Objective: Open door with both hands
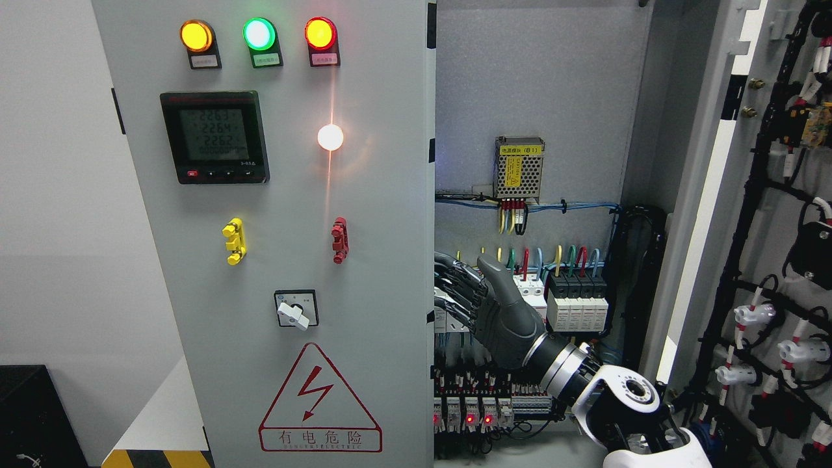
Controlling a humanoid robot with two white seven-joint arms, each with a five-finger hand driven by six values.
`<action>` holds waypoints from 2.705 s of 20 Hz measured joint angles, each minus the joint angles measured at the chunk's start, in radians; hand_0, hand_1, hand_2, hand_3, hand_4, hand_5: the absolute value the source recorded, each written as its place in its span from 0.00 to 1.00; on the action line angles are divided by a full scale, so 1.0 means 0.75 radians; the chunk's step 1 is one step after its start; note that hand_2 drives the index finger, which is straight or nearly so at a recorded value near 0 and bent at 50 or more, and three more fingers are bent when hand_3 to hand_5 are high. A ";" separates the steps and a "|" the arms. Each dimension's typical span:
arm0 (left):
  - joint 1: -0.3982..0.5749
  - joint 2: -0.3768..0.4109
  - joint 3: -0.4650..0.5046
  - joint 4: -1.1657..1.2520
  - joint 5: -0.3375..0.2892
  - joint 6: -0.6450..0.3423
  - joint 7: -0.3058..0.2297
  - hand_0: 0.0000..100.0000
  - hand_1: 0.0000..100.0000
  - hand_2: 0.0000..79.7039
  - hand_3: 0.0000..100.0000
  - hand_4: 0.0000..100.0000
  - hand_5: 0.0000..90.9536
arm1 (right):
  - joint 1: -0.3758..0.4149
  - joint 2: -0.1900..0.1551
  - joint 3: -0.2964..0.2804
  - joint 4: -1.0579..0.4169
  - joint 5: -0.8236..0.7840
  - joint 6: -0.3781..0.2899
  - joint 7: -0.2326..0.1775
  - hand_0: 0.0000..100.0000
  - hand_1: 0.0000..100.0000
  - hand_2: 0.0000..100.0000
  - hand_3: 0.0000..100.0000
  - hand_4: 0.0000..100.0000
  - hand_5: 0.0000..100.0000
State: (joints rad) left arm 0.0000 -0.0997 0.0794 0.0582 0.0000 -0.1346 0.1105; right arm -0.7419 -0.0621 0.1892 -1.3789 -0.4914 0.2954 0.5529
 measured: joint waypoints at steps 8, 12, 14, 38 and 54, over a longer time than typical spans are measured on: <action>0.000 0.000 0.000 0.000 0.000 0.000 0.000 0.00 0.00 0.00 0.00 0.00 0.00 | -0.026 -0.003 -0.001 0.019 0.000 0.047 0.014 0.19 0.00 0.00 0.00 0.00 0.00; 0.000 0.000 0.000 0.000 0.000 -0.001 0.000 0.00 0.00 0.00 0.00 0.00 0.00 | -0.038 -0.003 -0.002 0.030 0.001 0.055 0.015 0.19 0.00 0.00 0.00 0.00 0.00; 0.000 0.000 0.000 0.000 0.000 -0.001 0.000 0.00 0.00 0.00 0.00 0.00 0.00 | -0.042 -0.004 -0.002 0.036 0.000 0.063 0.015 0.19 0.00 0.00 0.00 0.00 0.00; 0.000 0.000 0.000 0.000 0.000 -0.001 0.000 0.00 0.00 0.00 0.00 0.00 0.00 | -0.090 -0.005 -0.003 0.106 -0.001 0.076 0.148 0.19 0.00 0.00 0.00 0.00 0.00; 0.000 0.000 0.000 0.000 0.000 -0.001 0.000 0.00 0.00 0.00 0.00 0.00 0.00 | -0.108 -0.005 -0.016 0.148 -0.001 0.076 0.244 0.19 0.00 0.00 0.00 0.00 0.00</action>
State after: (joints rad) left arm 0.0000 -0.0997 0.0797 0.0581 0.0000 -0.1355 0.1105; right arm -0.8232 -0.0662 0.1770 -1.2680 -0.4921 0.3523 0.7362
